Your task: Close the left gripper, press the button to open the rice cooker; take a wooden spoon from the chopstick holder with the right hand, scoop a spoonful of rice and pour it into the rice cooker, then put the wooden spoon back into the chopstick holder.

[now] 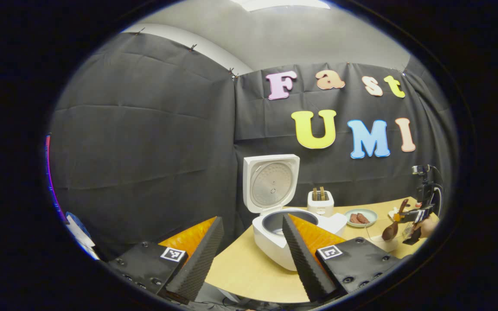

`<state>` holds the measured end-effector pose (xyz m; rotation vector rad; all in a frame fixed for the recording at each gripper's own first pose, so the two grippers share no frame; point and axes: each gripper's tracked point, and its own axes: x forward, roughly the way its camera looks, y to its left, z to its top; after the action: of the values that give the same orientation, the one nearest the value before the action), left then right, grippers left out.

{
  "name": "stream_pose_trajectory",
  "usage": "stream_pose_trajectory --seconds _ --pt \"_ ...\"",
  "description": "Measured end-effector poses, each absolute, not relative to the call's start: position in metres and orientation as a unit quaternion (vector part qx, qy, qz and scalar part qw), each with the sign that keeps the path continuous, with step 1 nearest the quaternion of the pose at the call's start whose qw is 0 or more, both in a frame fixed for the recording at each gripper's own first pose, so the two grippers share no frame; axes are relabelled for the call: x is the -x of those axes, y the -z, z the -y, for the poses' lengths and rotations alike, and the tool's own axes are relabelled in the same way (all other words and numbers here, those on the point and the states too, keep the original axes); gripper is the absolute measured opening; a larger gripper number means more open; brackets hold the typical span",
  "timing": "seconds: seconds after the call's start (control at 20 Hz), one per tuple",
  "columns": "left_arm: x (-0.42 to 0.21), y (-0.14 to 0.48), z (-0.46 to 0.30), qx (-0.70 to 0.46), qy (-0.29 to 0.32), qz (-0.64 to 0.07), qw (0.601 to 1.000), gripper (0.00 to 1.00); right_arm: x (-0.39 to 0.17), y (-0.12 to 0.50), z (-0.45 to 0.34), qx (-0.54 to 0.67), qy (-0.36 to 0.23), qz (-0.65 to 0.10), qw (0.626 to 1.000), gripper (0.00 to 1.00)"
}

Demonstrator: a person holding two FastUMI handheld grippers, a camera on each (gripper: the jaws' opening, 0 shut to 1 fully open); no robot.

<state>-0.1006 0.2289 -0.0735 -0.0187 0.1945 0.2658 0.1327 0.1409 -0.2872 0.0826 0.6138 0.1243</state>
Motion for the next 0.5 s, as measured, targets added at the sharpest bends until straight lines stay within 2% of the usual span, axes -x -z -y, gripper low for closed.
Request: stream_pose_trajectory --seconds 0.25,0.5 --pt "0.104 0.076 -0.231 0.016 -0.128 -0.096 0.987 0.93 -0.121 0.289 -0.177 -0.085 -0.085 -0.315 0.941 0.13" --pt "0.109 0.08 -0.242 0.021 -0.133 -0.099 0.986 0.95 -0.113 0.291 -0.194 -0.189 -0.087 -0.34 0.917 0.13"
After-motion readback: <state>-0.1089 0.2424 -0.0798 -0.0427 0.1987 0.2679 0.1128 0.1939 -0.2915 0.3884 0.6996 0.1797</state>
